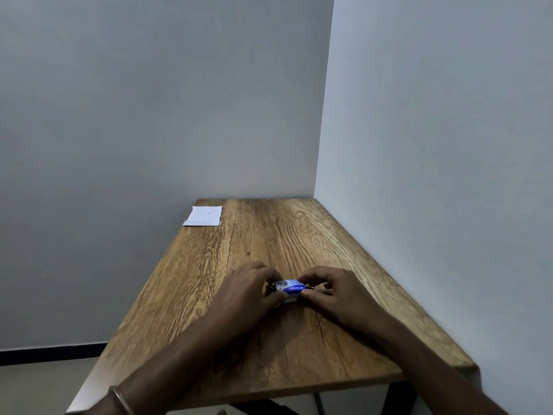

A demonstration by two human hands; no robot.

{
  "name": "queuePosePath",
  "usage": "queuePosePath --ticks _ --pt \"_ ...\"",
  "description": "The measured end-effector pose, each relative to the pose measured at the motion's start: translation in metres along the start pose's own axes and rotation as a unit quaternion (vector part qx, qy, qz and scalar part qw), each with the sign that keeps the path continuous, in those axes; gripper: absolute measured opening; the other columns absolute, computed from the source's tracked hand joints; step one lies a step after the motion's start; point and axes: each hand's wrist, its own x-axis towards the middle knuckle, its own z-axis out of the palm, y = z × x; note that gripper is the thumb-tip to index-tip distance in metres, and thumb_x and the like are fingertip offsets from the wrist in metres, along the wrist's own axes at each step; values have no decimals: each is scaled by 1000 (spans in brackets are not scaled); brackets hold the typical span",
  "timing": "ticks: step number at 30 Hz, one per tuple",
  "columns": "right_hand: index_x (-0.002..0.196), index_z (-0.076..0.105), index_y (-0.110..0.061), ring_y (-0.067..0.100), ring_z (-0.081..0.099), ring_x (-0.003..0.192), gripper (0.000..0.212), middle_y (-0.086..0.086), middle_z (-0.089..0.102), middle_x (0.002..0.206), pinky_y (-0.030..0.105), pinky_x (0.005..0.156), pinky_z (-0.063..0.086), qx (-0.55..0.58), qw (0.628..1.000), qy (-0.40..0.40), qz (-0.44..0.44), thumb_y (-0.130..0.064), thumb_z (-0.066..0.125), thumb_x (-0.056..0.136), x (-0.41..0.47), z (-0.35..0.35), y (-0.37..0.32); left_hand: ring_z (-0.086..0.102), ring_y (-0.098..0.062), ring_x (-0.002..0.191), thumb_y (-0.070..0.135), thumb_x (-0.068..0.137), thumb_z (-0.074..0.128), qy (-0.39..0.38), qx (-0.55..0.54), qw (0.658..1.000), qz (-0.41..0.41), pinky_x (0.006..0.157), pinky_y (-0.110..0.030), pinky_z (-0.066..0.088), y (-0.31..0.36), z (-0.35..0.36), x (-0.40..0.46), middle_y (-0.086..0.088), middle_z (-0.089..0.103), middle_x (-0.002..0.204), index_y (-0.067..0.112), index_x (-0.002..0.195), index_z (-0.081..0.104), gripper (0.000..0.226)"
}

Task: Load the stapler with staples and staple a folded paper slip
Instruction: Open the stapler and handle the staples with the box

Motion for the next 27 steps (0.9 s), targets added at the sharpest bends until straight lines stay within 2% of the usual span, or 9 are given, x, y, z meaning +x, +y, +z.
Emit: queuePosePath --ticks 3,6,8,12,17,23,27 --pt "112 70 -34 -8 63 100 28 -19 71 105 11 80 50 2 1000 -11 0 -29 74 85 0 -2 1 55 -6 99 51 84 64 -9 -12 1000 1 89 -34 50 -4 3 1 12 60 115 31 122 60 43" --pt "125 63 -39 -7 63 104 47 -18 68 115 11 83 52 5 1000 -15 -7 -26 77 82 -1 -3 2 54 -4 105 56 80 67 -21 -23 1000 2 92 -30 49 -10 5 -2 13 57 124 31 136 48 64" --pt "130 58 -44 -6 61 107 55 -21 65 120 13 85 53 -8 1000 -6 -20 -27 78 81 -1 -4 1 53 -3 104 56 78 68 -21 -27 999 8 89 -27 48 -13 4 -4 15 56 123 32 137 46 67" --pt "117 69 -39 -10 63 99 40 -22 72 108 9 82 49 -31 998 -9 -44 -26 77 81 1 -2 2 55 0 97 47 78 73 -23 -35 999 20 83 -25 52 -16 2 -2 14 60 116 30 126 57 53" --pt "113 70 -40 -12 65 94 35 -33 68 96 5 82 47 -27 999 -3 -47 -26 77 81 2 0 5 57 -1 89 41 80 74 -24 -49 998 22 78 -28 56 -16 3 0 13 62 106 28 117 63 40" --pt "111 72 -39 -11 65 94 33 -22 74 102 14 82 53 -32 999 7 -42 -29 79 80 7 3 7 58 -4 91 40 81 73 -35 -36 999 20 80 -32 56 -16 3 5 9 64 106 27 116 63 38" --pt "109 72 -41 -13 63 95 32 -23 73 102 12 78 48 -45 999 9 -24 -33 79 79 16 5 9 58 -5 91 43 82 71 -39 3 999 22 80 -31 55 -18 0 12 10 66 108 28 118 63 40"
